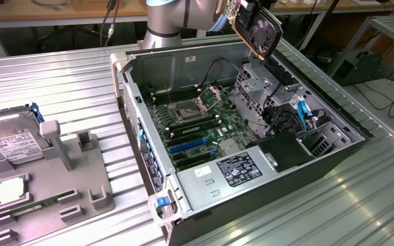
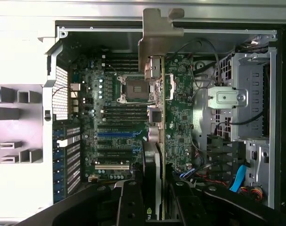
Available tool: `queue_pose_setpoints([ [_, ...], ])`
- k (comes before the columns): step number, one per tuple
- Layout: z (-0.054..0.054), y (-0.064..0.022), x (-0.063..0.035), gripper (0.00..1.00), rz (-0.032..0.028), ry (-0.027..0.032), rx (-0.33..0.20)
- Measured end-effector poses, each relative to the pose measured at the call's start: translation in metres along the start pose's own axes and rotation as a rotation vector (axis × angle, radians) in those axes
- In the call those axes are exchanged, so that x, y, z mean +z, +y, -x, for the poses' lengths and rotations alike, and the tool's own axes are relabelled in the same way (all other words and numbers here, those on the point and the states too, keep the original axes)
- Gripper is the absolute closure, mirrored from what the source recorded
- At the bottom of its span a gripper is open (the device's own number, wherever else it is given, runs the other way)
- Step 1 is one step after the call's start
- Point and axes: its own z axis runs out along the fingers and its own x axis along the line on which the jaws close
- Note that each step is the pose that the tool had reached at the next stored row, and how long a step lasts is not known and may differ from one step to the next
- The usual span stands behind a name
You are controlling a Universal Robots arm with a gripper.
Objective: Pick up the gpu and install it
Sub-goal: 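Insert the gpu into the slot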
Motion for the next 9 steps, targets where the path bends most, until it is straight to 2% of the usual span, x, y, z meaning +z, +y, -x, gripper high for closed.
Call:
queue_pose_setpoints([
  [9,0.0,0.0,0.0,0.73,0.0,0.0,0.0],
])
